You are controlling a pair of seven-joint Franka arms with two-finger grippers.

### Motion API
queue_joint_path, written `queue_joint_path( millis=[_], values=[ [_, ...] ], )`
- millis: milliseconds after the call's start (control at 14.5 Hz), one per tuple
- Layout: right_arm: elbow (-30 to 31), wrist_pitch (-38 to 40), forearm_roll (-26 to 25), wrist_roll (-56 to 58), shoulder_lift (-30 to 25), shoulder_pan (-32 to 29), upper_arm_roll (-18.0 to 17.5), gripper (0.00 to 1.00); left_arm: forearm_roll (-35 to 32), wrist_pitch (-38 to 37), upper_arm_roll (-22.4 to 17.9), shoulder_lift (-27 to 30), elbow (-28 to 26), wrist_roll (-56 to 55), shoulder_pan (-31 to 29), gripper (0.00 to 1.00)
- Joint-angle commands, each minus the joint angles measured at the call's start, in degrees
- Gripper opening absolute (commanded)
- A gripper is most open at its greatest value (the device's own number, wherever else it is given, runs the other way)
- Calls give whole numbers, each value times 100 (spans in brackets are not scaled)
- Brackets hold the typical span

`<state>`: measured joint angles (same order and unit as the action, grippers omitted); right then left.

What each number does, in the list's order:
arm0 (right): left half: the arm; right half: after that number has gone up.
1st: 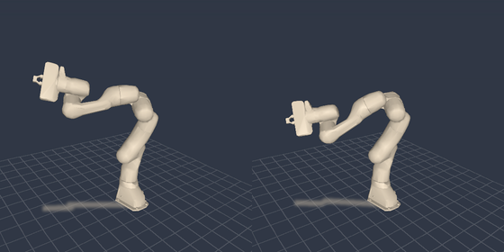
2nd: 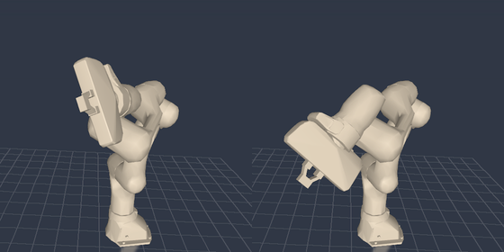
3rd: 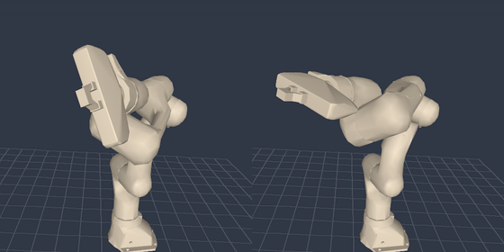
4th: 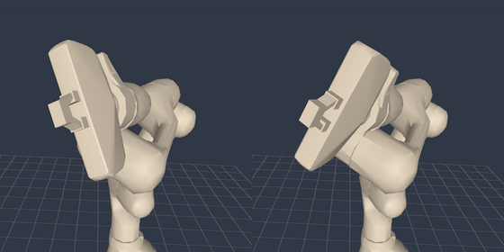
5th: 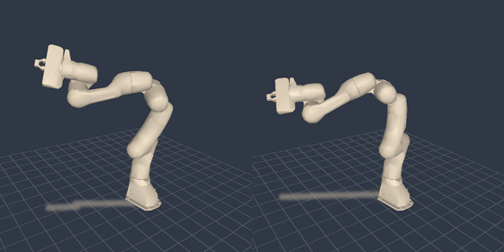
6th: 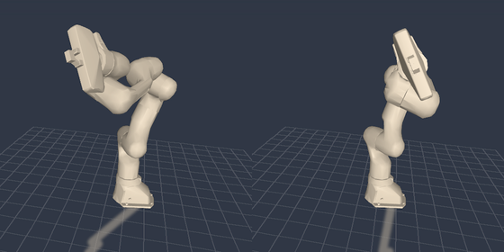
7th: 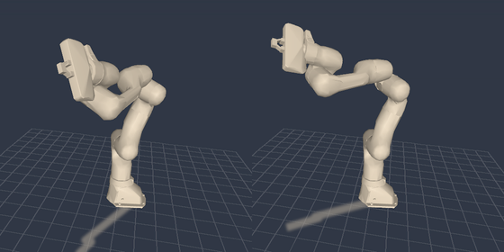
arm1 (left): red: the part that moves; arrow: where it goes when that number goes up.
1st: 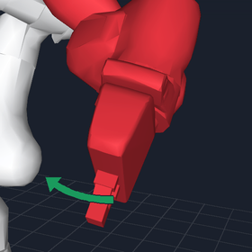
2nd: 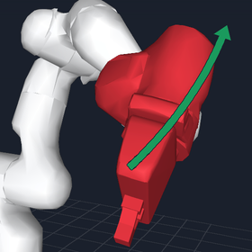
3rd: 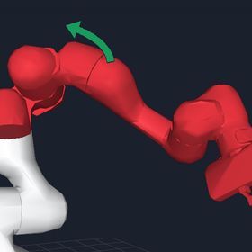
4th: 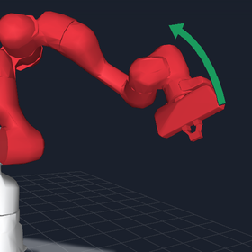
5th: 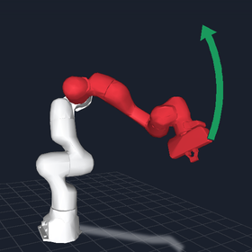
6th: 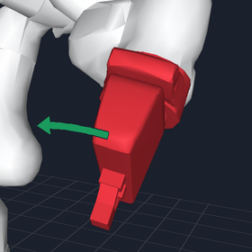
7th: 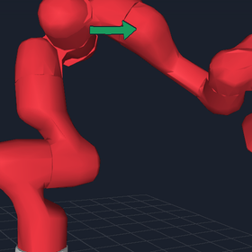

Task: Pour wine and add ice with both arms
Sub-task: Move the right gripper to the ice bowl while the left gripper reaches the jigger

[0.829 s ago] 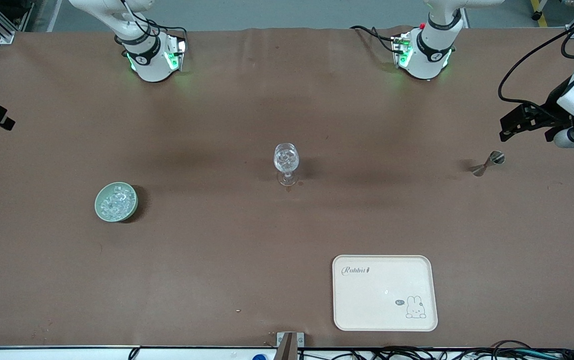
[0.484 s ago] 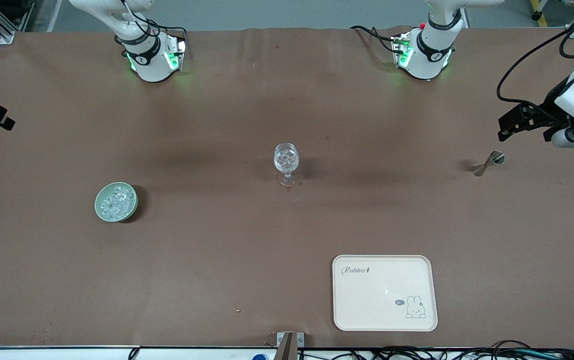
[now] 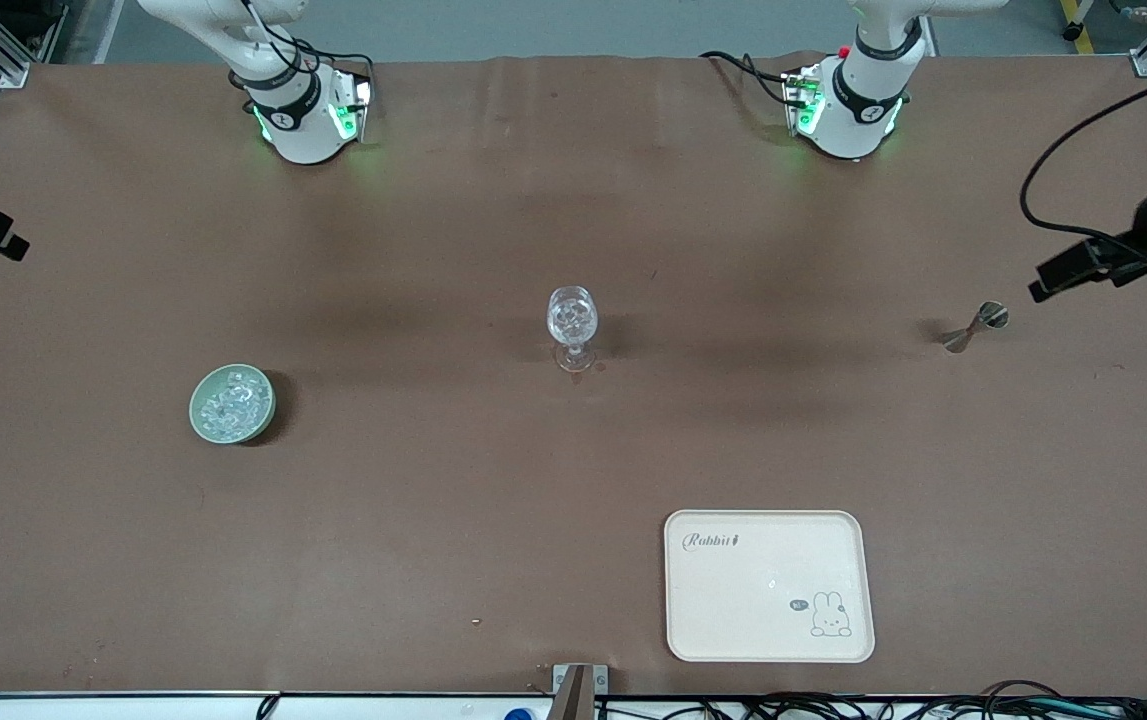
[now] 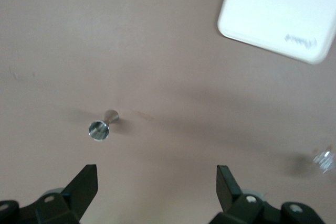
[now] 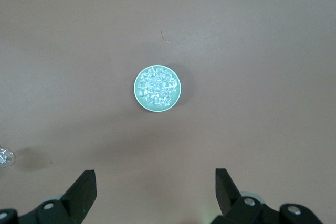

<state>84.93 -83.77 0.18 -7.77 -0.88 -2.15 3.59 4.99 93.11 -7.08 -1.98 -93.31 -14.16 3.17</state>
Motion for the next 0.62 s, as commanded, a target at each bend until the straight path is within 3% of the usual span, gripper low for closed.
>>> queue_joint_path(
  millis=[0, 207, 553],
  values=[
    [-20, -209, 52, -23, 17, -13, -17, 100, 571, -38, -590, -302, 85, -673, 17, 100],
    [128, -455, 43, -14, 253, 83, -34, 100, 1168, -152, -1197, -741, 85, -1246, 8, 100],
    [1024, -1719, 43, -14, 904, 101, -34, 100, 2021, -293, -2006, -1689, 94, -2099, 0, 100]
  ],
)
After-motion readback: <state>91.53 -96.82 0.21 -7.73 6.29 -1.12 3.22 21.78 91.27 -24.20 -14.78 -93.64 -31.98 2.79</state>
